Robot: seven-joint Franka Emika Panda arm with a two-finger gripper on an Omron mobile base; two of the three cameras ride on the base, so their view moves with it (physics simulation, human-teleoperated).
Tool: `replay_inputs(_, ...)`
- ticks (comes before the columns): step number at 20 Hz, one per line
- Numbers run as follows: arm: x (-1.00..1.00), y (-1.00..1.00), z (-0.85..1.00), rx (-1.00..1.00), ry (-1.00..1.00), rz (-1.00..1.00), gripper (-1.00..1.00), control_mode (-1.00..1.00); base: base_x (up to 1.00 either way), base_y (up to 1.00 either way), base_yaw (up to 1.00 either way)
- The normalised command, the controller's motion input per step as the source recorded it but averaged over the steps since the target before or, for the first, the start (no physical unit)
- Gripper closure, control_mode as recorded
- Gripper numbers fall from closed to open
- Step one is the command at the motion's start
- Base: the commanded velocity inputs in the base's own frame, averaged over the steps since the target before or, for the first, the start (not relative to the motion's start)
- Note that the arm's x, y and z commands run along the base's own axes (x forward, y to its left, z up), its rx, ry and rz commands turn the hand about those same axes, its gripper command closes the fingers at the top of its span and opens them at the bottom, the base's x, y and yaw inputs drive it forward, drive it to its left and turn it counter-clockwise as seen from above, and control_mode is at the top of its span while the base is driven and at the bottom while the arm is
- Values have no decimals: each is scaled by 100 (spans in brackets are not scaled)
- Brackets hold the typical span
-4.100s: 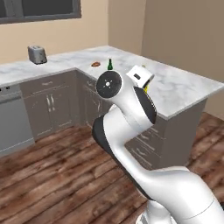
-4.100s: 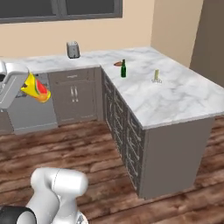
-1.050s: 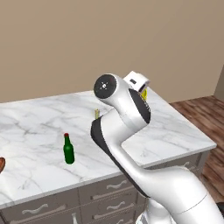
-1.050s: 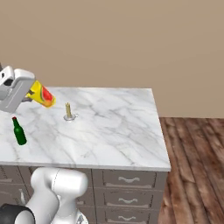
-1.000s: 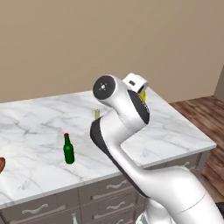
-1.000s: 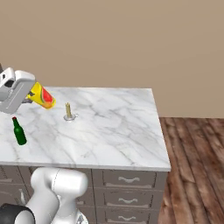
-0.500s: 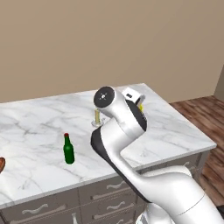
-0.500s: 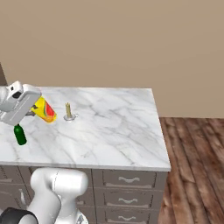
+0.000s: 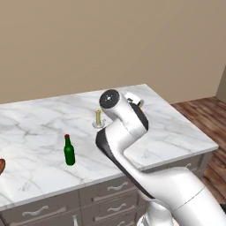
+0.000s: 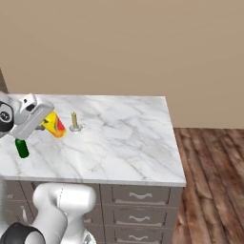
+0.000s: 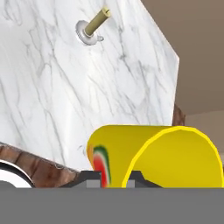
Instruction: Open the cabinet directly in front. Then move the beer and the cup to the dining counter with the candle on it.
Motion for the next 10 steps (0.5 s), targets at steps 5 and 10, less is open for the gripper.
replay_inputs(5,33,0,-23,9,4,3,100,-100,0,0,0)
replay_inputs(10,8,0,-27,1,12,2,100,-100,0,0,0)
